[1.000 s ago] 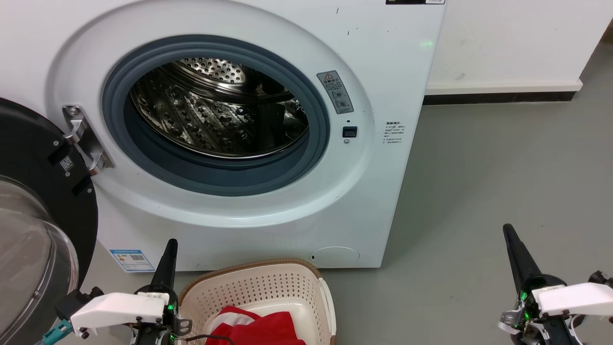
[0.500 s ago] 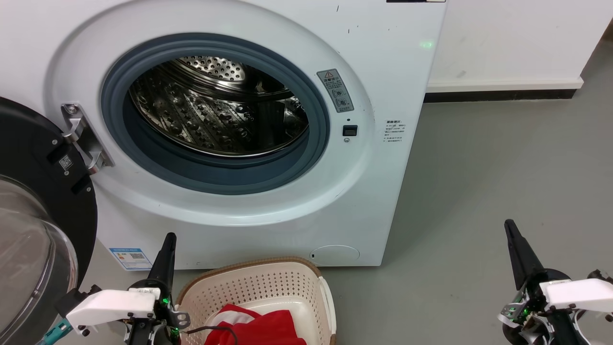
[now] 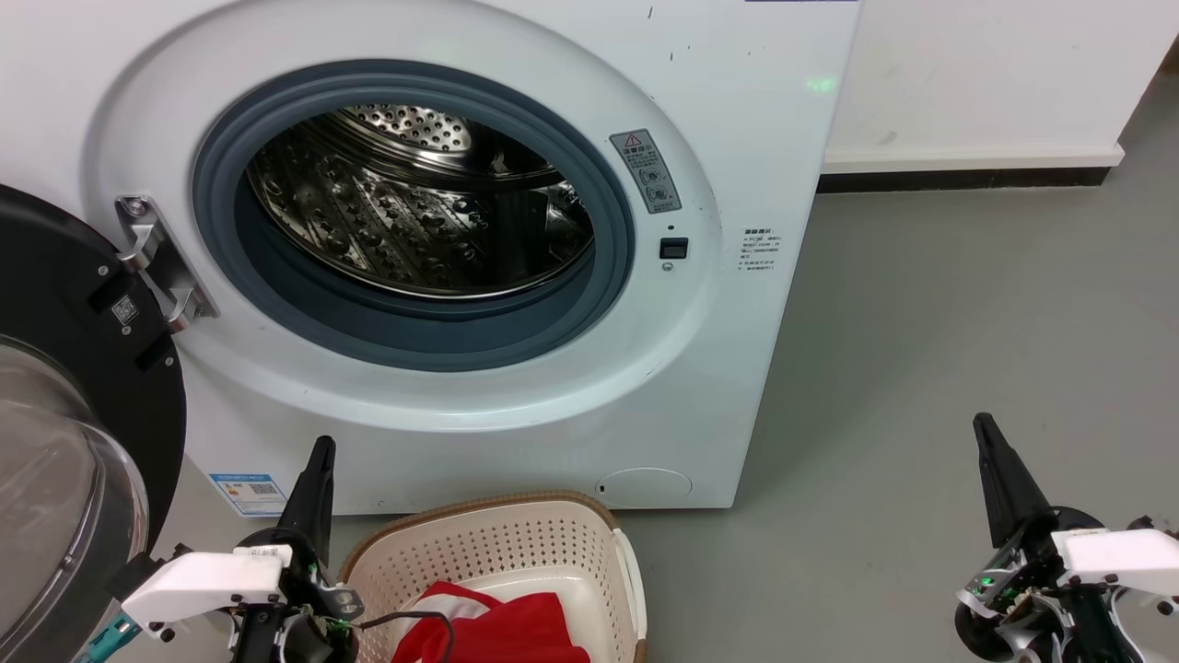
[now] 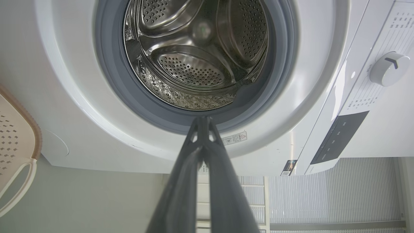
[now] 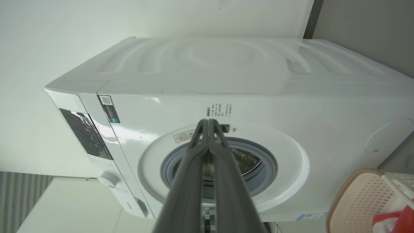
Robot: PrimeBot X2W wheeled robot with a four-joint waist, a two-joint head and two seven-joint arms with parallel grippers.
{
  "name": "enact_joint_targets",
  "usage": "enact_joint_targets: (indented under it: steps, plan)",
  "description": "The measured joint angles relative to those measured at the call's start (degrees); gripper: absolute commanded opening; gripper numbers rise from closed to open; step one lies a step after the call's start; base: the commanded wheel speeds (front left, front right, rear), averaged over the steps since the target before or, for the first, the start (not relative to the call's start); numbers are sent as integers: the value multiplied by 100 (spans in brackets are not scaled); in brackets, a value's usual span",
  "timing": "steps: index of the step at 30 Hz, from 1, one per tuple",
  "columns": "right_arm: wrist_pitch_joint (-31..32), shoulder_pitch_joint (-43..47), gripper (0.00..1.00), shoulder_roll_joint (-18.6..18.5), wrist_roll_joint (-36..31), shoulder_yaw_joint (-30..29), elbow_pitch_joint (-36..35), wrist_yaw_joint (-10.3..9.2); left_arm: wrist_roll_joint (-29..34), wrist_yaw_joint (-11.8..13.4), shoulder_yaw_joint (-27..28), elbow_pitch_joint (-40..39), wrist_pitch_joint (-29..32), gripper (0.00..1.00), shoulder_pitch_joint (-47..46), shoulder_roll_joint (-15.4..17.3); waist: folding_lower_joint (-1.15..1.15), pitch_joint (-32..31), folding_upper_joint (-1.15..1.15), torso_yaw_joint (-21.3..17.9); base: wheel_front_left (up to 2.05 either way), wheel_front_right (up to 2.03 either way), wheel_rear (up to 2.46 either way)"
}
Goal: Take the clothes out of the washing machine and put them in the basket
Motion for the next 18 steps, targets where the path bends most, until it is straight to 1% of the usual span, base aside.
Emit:
enact_joint_targets:
  steps: [18]
  plan:
    - [37,-12,0,30,59,-48,31,0,-74,-10,12,12,14,0,-13,-2,0,4,0,0,0,0,0]
